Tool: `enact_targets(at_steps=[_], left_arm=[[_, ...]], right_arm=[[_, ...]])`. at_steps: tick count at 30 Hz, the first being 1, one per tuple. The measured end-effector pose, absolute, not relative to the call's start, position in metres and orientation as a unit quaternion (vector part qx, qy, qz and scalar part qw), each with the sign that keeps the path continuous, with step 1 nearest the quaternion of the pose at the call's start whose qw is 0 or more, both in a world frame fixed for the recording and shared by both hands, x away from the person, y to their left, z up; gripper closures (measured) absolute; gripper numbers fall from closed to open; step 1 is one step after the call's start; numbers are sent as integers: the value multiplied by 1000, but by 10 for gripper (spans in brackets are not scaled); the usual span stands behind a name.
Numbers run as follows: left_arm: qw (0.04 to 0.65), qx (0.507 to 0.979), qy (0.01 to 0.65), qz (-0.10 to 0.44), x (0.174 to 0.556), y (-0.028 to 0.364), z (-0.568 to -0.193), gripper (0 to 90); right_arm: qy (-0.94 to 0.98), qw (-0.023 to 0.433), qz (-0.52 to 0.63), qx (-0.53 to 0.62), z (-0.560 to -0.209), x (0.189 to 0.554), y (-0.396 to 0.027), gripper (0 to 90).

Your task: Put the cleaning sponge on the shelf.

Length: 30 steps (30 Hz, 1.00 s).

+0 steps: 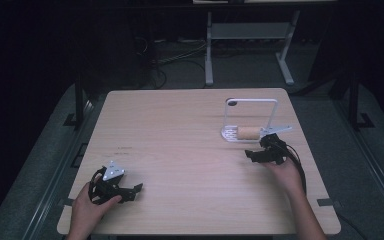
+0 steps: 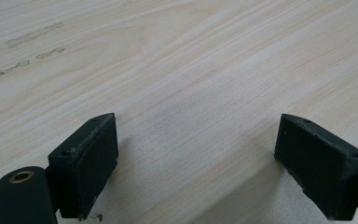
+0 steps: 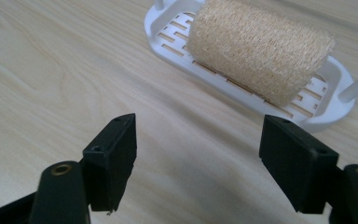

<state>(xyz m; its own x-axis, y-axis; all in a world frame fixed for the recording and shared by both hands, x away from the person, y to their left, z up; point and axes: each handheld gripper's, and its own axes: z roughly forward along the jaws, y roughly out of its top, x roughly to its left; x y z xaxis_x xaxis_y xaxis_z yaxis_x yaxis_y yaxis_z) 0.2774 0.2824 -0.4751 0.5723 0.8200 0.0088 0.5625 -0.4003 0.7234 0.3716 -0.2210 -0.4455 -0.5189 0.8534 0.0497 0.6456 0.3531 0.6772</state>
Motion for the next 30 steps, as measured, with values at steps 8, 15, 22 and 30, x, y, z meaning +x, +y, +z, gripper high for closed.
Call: enact_targets(at_steps=[8, 15, 22, 30], left_arm=[[347, 816, 424, 186, 277, 282, -475, 128], [347, 816, 424, 185, 277, 282, -475, 128], [347, 816, 424, 185, 277, 282, -475, 128], [347, 816, 424, 186, 277, 282, -475, 128]], right_arm=[[806, 162, 342, 455, -441, 355, -217, 170], [805, 163, 350, 450, -438, 337, -214, 141], [810, 161, 346, 445, -446, 318, -215, 133], [810, 154, 352, 443, -454, 297, -218, 120]])
